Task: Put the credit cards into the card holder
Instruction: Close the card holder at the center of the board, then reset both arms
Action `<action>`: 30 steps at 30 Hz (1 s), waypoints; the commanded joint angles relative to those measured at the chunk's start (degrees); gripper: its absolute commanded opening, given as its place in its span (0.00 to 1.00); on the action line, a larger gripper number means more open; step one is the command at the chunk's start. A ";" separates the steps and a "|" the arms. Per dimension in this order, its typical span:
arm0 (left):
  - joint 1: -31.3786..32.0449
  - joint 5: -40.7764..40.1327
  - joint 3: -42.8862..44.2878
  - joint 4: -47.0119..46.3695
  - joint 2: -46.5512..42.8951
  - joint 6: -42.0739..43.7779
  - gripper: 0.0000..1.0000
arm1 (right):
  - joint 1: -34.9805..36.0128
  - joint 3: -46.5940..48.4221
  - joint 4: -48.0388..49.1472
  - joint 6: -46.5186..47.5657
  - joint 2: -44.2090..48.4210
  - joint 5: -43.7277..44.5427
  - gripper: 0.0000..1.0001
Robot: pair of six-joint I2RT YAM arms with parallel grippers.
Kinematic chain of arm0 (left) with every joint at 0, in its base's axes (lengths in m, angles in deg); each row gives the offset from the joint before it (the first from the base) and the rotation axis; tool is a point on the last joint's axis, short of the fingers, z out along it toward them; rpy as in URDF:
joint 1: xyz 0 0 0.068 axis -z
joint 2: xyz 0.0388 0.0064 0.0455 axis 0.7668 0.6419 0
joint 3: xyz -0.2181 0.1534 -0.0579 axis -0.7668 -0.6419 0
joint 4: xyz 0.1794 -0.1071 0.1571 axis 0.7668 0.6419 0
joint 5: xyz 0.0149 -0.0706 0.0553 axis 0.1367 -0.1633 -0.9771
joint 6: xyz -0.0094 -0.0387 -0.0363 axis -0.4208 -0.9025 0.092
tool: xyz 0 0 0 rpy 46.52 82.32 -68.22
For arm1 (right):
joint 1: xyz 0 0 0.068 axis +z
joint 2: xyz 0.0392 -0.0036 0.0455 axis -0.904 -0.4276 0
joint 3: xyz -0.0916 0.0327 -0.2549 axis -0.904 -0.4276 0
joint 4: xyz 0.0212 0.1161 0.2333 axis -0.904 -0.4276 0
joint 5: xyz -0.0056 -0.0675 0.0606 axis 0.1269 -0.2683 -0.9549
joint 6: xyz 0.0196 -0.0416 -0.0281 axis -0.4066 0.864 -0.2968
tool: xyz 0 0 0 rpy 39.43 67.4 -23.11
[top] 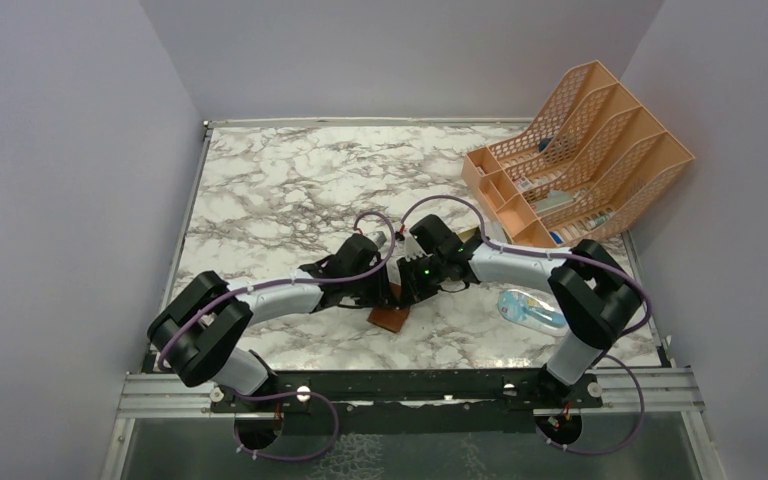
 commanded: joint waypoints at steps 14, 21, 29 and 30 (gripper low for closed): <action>0.75 -16.99 19.17 25.91 -22.15 8.24 0.63 | 0.84 3.18 -8.66 -2.02 30.36 20.06 0.75; 0.75 -18.42 23.23 28.61 -32.78 11.37 0.99 | 0.89 4.04 -14.28 -7.15 45.92 31.13 0.88; 0.80 -19.79 18.13 27.37 -41.78 10.57 0.99 | 0.84 -1.19 -15.21 -12.10 54.81 36.94 0.92; 0.76 -19.62 16.90 27.02 -42.72 10.41 0.99 | 0.84 -1.70 -15.17 -12.33 54.78 36.77 0.92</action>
